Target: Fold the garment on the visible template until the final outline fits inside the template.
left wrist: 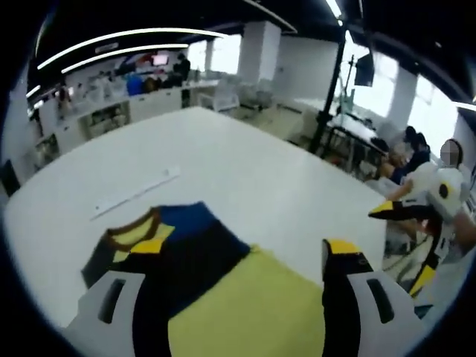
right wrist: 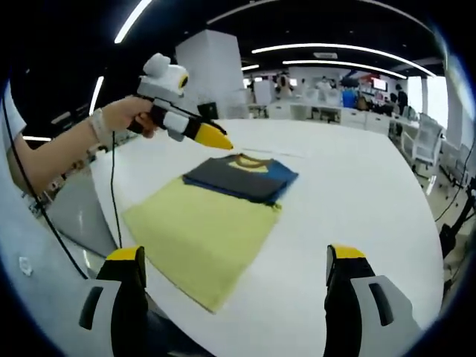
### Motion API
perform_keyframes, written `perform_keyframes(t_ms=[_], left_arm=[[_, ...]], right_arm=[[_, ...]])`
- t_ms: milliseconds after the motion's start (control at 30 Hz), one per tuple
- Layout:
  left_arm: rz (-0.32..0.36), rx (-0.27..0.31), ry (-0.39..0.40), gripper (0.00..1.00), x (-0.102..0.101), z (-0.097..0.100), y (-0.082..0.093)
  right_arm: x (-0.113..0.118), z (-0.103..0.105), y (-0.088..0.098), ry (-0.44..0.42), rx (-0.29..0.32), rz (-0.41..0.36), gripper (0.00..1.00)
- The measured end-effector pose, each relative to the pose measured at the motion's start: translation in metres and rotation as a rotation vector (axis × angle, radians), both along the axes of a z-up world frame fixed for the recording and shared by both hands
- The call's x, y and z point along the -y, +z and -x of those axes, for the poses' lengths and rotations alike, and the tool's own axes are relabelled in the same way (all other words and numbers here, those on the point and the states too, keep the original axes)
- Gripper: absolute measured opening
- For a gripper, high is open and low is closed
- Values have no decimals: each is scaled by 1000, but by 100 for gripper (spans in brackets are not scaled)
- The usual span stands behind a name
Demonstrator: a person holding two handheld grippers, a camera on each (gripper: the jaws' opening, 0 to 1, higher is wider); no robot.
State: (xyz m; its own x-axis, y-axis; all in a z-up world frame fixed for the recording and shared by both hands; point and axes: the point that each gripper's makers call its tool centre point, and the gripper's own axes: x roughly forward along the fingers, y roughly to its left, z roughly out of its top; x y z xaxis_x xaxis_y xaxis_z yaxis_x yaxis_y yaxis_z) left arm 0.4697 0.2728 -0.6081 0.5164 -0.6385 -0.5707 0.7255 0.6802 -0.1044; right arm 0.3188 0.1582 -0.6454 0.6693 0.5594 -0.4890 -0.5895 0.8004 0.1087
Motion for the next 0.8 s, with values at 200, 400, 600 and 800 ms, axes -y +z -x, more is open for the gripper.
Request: perform_keyframes(t_ms=[200, 400, 600, 800], left_arm=[[-31, 12, 6, 89, -22, 18, 0], [-38, 34, 31, 93, -47, 30, 4], [-56, 66, 72, 99, -74, 33, 13], [-117, 86, 69, 99, -97, 40, 14]], right_arm=[[-12, 6, 1, 15, -3, -3, 100], [-22, 8, 6, 26, 11, 3, 100], [-28, 7, 9, 27, 20, 20, 100], [-36, 5, 14, 23, 30, 24, 100]])
